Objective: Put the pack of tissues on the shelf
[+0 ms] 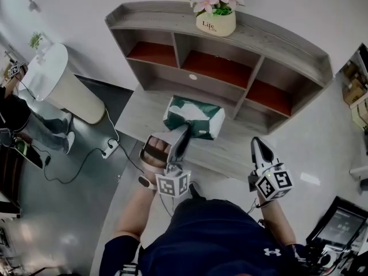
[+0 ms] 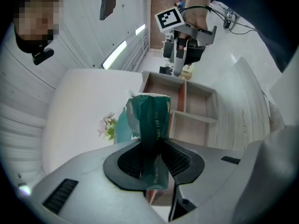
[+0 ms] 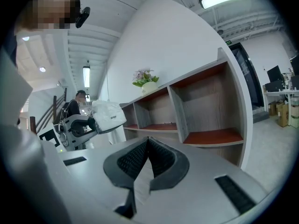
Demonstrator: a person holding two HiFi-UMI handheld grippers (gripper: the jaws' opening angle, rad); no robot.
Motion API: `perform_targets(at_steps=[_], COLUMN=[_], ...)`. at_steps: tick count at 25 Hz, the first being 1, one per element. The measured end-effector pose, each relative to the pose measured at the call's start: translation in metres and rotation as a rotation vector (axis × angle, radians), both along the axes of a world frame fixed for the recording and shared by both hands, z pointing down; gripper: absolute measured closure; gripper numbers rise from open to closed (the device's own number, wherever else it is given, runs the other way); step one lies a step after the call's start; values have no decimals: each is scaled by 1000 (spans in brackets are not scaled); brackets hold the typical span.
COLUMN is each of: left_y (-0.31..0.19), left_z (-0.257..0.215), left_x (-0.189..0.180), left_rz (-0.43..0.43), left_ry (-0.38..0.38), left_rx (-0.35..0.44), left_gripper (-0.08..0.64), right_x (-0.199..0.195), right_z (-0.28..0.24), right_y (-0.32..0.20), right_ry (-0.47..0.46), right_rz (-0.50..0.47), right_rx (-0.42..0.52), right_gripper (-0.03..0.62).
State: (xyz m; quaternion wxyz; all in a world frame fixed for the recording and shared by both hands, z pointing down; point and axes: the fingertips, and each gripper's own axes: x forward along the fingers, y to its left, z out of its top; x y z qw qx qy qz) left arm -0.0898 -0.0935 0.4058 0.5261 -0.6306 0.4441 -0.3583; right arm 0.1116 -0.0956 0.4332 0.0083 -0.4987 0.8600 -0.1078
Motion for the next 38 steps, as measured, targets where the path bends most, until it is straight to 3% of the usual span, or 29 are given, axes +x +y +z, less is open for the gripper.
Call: perform_targets(at_steps=[10, 28, 38], left_y=[-57, -157, -195], left_z=[2, 24, 19], left_x=[-9, 32, 45], left_rz=[79, 72, 73], left_ry=[-13, -80, -100], left_rx=[44, 35, 51], left_gripper=[442, 442, 440], right_x=[-25, 7, 16], right_z=[10, 23, 33], right_y=[-9, -73, -80], right_ry=[32, -3, -15], right_rz=[61, 76, 74], right_rx=[-31, -56, -76], right_gripper=[583, 583, 583])
